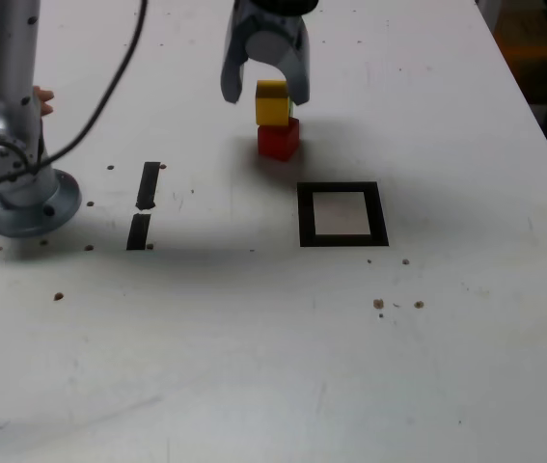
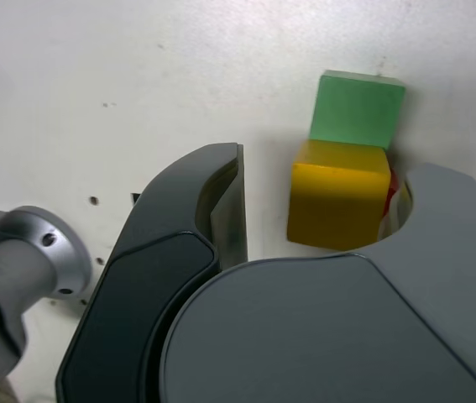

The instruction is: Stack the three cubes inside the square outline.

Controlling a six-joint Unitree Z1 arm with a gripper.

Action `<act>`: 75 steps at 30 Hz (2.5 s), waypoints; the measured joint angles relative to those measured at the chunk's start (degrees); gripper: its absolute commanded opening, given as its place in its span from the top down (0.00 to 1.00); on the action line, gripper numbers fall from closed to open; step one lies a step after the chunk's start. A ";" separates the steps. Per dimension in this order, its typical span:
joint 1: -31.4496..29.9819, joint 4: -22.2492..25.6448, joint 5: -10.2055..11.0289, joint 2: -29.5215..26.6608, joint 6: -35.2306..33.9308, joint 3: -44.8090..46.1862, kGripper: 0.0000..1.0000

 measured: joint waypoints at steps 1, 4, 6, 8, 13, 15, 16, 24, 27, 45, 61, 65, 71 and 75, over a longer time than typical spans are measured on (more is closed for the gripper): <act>0.00 -1.04 -0.33 0.04 -0.10 0.49 0.36; 0.13 -5.88 -2.10 0.13 -0.35 3.93 0.40; 0.48 -7.38 -2.11 -0.05 -0.41 4.70 0.47; 0.77 -8.05 -1.88 -0.26 -1.14 5.38 0.57; 0.80 -9.71 -1.80 -1.69 -1.94 5.32 0.75; 0.80 -10.24 -1.87 -2.14 -1.93 5.13 0.81; 0.80 -10.36 -1.94 -2.35 -1.91 5.04 0.83; -0.19 -10.40 -1.85 -2.49 -1.53 1.77 0.87; -1.80 -10.64 -1.77 -2.07 -1.15 -2.49 0.87; -4.18 -8.30 -3.06 8.90 1.89 -11.89 0.75; -4.20 -3.94 -5.28 12.02 5.13 -13.10 0.04; -4.30 -0.22 -3.99 8.72 4.70 -12.72 0.01; -4.00 3.66 -1.55 -0.59 3.85 -6.05 0.01; -2.75 -0.27 -1.48 -6.06 4.06 2.48 0.05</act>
